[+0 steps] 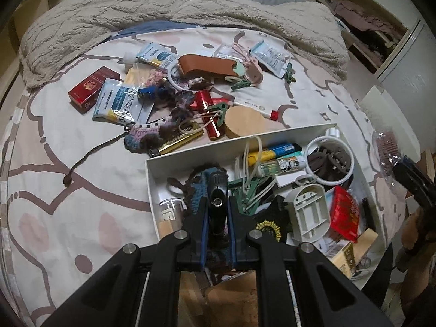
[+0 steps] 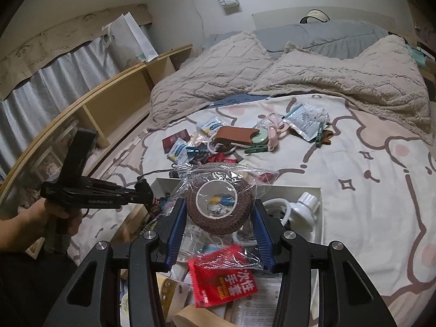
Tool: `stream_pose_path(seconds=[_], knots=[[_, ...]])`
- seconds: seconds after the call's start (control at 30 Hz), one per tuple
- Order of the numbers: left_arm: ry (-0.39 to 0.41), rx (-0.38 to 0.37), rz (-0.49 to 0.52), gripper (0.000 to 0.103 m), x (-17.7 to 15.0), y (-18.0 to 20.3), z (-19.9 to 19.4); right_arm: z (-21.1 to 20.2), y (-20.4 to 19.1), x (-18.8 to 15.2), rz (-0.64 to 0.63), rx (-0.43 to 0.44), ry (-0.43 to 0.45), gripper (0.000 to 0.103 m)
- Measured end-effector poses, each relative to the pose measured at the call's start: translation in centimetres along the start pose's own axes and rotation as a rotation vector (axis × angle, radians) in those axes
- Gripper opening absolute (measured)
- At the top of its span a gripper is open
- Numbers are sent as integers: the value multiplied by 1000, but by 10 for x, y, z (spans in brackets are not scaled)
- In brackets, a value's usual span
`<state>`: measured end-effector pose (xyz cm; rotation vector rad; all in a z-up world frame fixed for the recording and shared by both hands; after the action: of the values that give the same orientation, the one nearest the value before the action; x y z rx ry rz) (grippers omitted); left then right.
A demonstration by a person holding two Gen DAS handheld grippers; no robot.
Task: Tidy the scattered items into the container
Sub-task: 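Carry the tape roll with the right tool while the left tool carries the lighter over the tray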
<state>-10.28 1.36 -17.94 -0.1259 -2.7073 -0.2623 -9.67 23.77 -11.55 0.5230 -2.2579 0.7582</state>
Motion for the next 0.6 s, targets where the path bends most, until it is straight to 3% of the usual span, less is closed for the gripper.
stream_pose_path(seconds=[0.4,0.6], knots=[[-18,13,8,13,8,4,18,27,-9,6,8,17,-62,48],[-72,-6,-7,13,2,1,31,41,-11,11,7,9,-88,48]])
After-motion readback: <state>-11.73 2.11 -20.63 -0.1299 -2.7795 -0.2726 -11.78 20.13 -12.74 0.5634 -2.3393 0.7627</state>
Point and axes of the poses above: each gripper's, at about its wrist camera, not at the fingertips, and z roughly the way its jaws point, y to its right, x to its top, the point moved 5 cm from there along z, roughly the way its jaws point, and after that the axes turned 2 degrees about z, right-handed, at the moved point
